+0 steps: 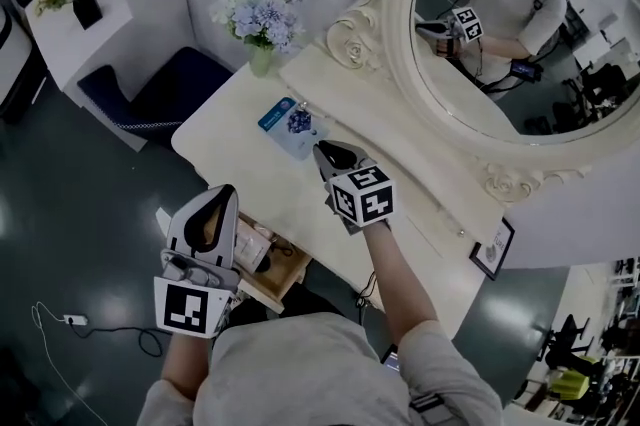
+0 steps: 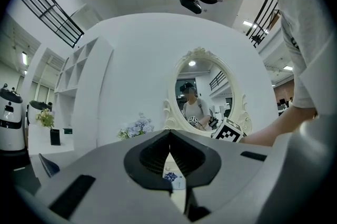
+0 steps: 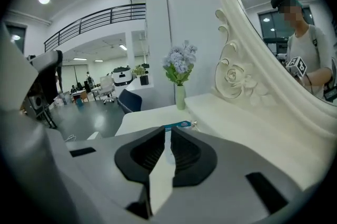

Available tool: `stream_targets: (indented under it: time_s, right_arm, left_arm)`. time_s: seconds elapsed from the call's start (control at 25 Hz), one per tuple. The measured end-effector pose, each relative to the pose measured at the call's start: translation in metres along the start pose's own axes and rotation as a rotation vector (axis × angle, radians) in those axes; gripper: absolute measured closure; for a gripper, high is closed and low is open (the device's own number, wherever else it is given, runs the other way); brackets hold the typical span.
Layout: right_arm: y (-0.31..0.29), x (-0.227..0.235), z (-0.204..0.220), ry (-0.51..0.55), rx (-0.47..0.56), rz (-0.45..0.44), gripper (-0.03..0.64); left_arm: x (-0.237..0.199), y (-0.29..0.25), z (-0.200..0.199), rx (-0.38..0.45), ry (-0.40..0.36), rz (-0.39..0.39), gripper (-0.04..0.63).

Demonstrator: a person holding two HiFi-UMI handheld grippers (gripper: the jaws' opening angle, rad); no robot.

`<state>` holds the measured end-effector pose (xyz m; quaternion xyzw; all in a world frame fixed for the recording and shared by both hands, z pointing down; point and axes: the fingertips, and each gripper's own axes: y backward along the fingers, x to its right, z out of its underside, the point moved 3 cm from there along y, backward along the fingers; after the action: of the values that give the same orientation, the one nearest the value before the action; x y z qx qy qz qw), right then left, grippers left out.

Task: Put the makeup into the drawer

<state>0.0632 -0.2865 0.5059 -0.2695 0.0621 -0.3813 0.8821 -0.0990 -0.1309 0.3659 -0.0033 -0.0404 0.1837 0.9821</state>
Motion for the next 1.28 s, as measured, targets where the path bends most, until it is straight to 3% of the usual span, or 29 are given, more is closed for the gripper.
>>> stream_targets:
  time_s: [0.4,0.52,1.0,1.2,1.24,1.28]
  right_arm:
    - [-0.057,0.039,0.032,-0.014,-0.167,0.006,0.588]
    - [-0.073,0.047,0.042,-0.006,-0.217,0.009,0.515]
    - [-0.117,0.057,0.067,0.078,-0.348,0.025,0.377]
    - [-0.118,0.059,0.068,0.03,-0.362,0.026,0.376]
    - [-0.118,0.056,0.068,0.034,-0.369,0.027,0.394]
    - [-0.118,0.053,0.068,0.044,-0.375,0.03,0.497]
  left_arm:
    - [0.0,-0.005,0.007,-0.034,-0.004,-0.05,0.581]
    - [-0.001,-0.005,0.009,-0.043,-0.006,-0.066,0.581]
    - [-0.01,-0.001,0.018,-0.081,-0.008,-0.119,0.581]
    - [-0.014,0.002,0.023,-0.09,0.01,-0.137,0.581]
    - [-0.013,0.002,0.024,-0.088,0.012,-0.138,0.581]
    - [-0.013,0.002,0.023,-0.086,0.013,-0.136,0.581]
